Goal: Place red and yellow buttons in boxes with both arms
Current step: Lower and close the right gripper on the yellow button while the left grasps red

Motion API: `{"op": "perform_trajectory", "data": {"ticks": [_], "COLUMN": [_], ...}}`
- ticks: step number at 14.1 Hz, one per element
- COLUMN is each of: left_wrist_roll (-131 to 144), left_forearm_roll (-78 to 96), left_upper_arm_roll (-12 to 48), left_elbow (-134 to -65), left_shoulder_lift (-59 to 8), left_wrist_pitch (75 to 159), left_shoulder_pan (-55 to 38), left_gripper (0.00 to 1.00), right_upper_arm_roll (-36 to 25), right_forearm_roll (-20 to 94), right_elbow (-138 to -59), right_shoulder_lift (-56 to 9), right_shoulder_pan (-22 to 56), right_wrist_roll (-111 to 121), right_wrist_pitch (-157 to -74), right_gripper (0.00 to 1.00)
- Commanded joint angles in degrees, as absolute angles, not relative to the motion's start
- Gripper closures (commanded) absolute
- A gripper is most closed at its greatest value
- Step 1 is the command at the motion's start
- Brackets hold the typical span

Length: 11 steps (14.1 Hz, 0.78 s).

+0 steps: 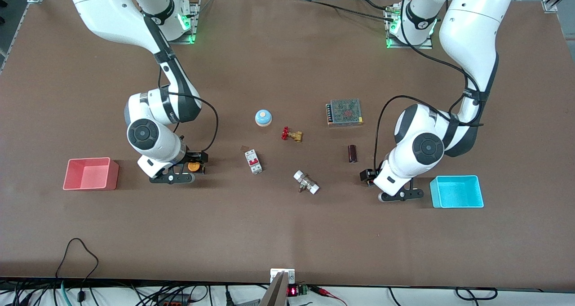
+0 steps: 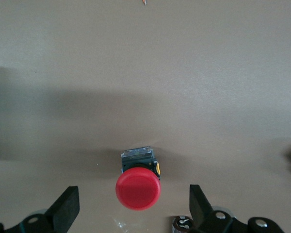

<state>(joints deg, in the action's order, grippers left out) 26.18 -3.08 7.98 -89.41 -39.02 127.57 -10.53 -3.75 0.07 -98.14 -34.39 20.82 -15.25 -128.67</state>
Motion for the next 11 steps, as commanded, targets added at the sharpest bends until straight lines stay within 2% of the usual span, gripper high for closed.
{"op": "perform_trajectory", "data": {"ticks": [1,6,8,11], "left_wrist_roll": [27.6,29.5,29.7,29.8], "left_forearm_roll": [-4.8,-4.9,-4.9,-4.9], "left_upper_arm_roll": [7.3,7.3,7.3,7.3], "left_elbow": [-88.3,-88.6,-88.6,-88.7], "left_shoulder_lift": [-39.8,-40.3,-40.6,-40.7], "left_wrist_pitch": [127.4,127.4,127.4,127.4], "left_shoulder_pan": [-11.3,-11.8,-11.8,-12.0], "left_gripper": [0.02,0.20,0.22,0.31], "right_upper_arm_roll": [-3.9,-3.9,-3.9,-3.9], "right_forearm_roll": [1.0,1.1,1.1,1.1], "right_elbow": [-96.8,-94.2,-93.9,-93.6], "right_shoulder_lift": [-36.6,-39.1,-39.6,-39.9], "right_shoulder_pan": [21.2,21.4,21.4,21.5], "right_wrist_roll": [-15.0,-15.5,-15.5,-15.6], "right_wrist_pitch": [-130.9,-130.9,-130.9,-130.8], "right_gripper": [0.00,0.01,0.06,0.23]}}
